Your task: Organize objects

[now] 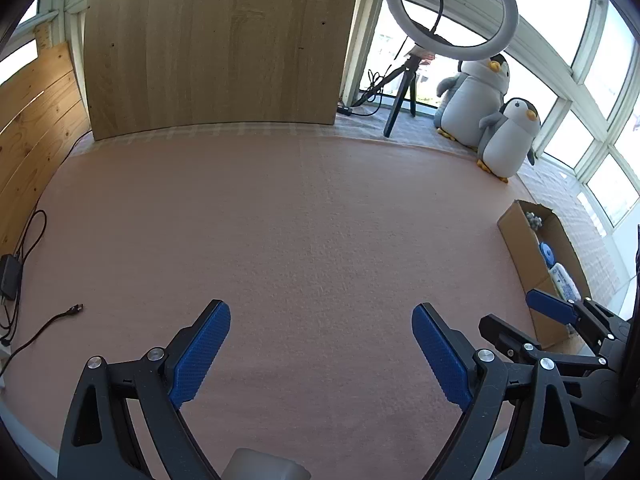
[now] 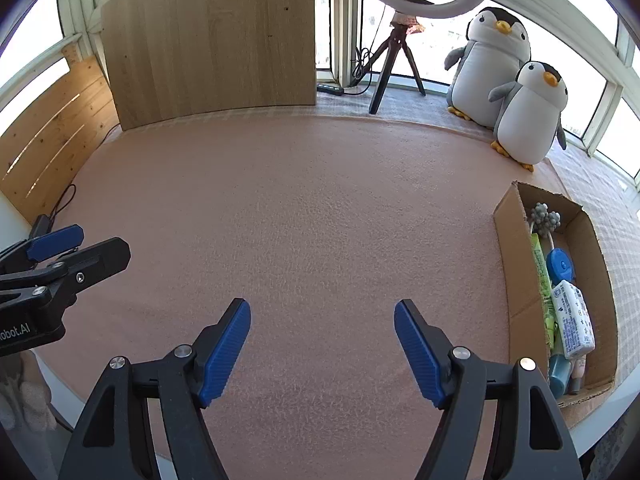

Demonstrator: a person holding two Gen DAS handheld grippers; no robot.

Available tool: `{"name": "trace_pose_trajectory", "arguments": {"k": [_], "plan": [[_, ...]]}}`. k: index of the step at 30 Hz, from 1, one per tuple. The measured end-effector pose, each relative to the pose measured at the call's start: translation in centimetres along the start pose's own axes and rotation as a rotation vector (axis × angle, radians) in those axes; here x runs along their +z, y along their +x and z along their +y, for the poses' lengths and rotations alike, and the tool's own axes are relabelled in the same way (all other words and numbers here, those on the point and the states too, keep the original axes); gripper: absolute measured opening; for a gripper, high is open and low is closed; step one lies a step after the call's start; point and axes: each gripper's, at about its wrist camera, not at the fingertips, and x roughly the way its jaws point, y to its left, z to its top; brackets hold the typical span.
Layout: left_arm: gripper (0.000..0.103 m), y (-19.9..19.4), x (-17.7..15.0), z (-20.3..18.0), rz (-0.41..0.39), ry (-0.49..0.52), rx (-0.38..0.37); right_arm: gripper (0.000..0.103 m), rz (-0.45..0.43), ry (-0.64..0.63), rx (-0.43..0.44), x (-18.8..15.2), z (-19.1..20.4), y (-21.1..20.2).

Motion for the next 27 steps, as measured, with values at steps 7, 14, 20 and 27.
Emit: {"name": "trace_pose_trajectory", "arguments": {"k": [7, 14, 20, 27], "plan": [[0.094, 0.2, 0.3, 0.9, -0.002, -0.012, -0.001, 0.071, 0.003, -0.014, 0.001, 0.6, 0.9, 0.4], [0.094, 0.8, 0.7, 1.3, 0.002, -0.018, -0.002, 0.071, 0.010, -0.016, 0.000, 0.9, 1.1, 0.8], [0.095, 1.3, 0.8, 1.4, 0.013, -0.020, 0.003, 0.071, 0.022, -0.008, -0.001, 1.1, 0.8, 1.3], [0.095, 2.1, 0.9, 1.2, 0.024, -0.022, 0.010, 0.071, 0.035, -0.001, 0.004, 1.1, 0.4, 1.9]]}}
